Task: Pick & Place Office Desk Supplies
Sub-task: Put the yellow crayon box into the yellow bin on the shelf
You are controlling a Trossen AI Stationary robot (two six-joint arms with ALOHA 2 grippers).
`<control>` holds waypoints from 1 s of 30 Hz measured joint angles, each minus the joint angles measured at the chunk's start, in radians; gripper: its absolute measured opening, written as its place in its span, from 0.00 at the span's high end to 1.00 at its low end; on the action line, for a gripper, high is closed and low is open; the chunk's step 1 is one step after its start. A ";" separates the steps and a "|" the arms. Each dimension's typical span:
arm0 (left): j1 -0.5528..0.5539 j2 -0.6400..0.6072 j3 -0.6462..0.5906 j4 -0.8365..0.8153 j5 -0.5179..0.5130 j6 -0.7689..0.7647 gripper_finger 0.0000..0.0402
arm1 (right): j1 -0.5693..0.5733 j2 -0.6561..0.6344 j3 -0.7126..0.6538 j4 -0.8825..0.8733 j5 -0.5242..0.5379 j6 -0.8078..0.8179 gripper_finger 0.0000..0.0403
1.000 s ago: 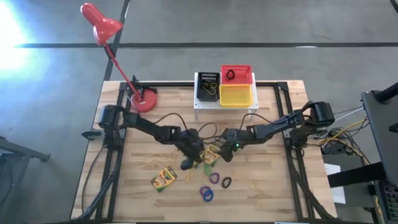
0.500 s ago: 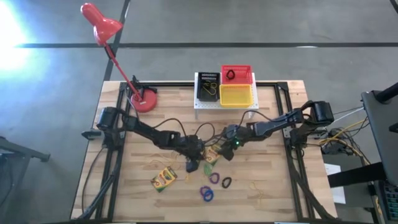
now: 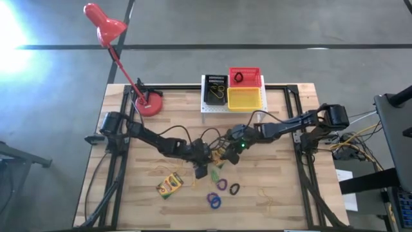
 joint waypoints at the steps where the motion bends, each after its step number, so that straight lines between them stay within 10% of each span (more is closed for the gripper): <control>1: -0.001 0.001 0.000 0.008 -0.022 -0.002 0.99 | 0.002 -0.008 0.010 -0.022 0.000 -0.003 0.38; 22: -0.037 -0.213 -0.002 -0.274 -0.103 -0.037 0.99 | 0.109 -0.047 0.320 -0.526 0.207 -0.376 0.42; 30: -0.084 -0.264 -0.119 0.028 -0.250 0.042 0.97 | 0.228 -0.047 0.337 -0.548 0.380 -0.461 0.44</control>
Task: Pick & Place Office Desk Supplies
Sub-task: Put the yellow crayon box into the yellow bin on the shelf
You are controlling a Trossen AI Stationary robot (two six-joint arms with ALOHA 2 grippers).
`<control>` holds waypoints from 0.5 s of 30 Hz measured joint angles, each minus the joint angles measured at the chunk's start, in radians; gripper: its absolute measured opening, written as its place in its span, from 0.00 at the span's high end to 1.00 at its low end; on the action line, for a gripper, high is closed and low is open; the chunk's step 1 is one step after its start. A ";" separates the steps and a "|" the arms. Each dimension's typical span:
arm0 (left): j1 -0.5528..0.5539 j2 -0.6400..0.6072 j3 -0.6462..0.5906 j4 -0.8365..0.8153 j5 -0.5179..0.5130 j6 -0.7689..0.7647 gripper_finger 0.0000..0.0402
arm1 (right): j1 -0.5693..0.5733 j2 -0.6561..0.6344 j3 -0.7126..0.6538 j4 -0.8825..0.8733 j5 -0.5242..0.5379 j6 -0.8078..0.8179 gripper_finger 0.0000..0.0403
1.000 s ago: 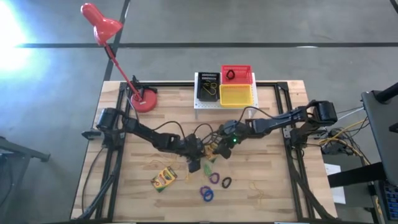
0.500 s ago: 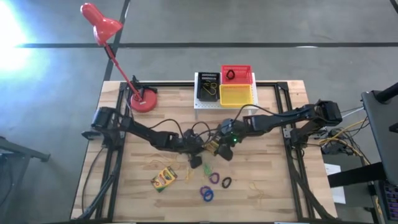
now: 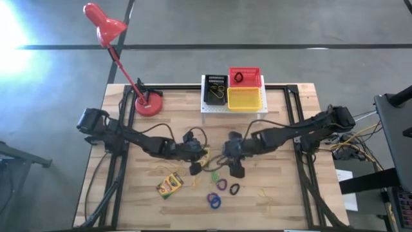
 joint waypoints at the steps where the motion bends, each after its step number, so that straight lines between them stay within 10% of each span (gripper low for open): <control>1: 0.000 0.005 -0.016 0.062 0.002 0.005 0.96 | 0.016 0.000 -0.006 -0.001 0.027 0.000 0.44; 15: 0.032 0.125 -0.023 0.217 0.028 -0.077 0.96 | 0.101 -0.028 -0.169 -0.085 0.226 0.359 0.44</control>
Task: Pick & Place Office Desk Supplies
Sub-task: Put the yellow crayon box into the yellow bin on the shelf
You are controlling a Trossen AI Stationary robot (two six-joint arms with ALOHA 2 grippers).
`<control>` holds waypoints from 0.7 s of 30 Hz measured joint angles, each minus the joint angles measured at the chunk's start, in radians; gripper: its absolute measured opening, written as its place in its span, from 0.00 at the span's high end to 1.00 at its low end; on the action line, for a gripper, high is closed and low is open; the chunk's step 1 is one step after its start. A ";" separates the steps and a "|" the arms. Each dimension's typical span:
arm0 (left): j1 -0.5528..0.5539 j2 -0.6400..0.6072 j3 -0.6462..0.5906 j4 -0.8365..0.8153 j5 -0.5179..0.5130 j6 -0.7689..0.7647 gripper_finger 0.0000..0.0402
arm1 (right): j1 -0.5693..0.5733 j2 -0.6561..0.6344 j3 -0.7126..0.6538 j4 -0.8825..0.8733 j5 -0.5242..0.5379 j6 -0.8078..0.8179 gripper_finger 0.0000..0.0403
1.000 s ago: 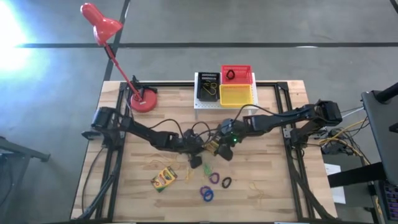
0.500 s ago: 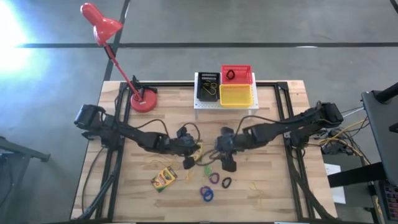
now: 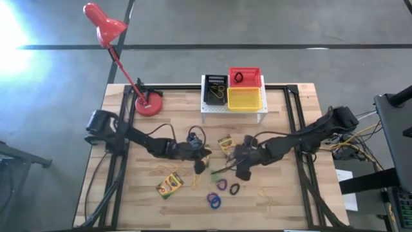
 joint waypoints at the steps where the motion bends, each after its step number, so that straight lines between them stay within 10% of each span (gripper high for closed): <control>1: 0.006 0.022 0.016 -0.002 0.010 -0.003 0.97 | -0.006 -0.003 -0.030 0.015 0.004 0.065 0.44; 7: 0.050 0.143 0.136 -0.052 0.084 -0.003 0.99 | -0.047 -0.041 -0.201 0.142 0.005 0.315 0.44; 21: 0.107 0.296 0.268 -0.145 0.106 -0.022 0.99 | -0.226 -0.086 -0.500 0.689 -0.181 0.350 0.44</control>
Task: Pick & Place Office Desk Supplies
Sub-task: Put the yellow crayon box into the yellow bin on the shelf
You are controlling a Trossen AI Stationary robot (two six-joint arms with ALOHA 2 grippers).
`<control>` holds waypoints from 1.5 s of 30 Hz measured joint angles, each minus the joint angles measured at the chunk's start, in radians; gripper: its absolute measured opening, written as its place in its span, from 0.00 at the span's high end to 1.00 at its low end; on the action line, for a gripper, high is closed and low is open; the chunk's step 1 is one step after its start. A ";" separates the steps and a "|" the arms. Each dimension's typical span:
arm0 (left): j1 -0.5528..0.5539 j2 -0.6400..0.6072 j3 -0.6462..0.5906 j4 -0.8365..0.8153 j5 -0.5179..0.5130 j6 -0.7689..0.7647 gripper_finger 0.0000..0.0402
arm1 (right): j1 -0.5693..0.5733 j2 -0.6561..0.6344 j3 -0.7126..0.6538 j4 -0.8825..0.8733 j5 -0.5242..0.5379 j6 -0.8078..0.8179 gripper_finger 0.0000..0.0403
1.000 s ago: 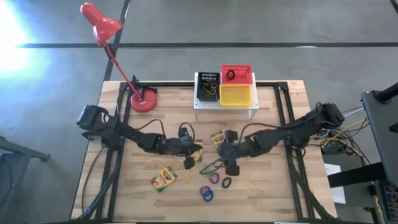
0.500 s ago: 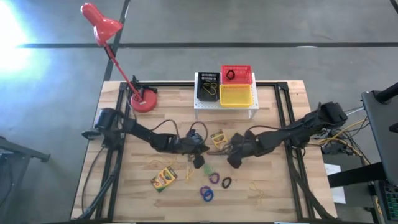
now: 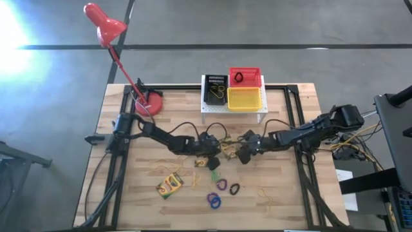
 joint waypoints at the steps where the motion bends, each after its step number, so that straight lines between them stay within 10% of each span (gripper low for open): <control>1: 0.000 -0.002 -0.001 0.000 -0.002 0.000 0.99 | -0.003 0.008 -0.006 0.014 -0.002 0.007 0.44; 34: -0.003 -0.001 -0.008 0.016 -0.008 -0.007 0.99 | 0.052 0.076 -0.011 0.209 0.010 -0.085 0.44; 45: -0.005 -0.002 -0.004 0.031 0.004 -0.026 0.99 | 0.093 0.101 -0.011 0.204 0.141 -0.091 0.61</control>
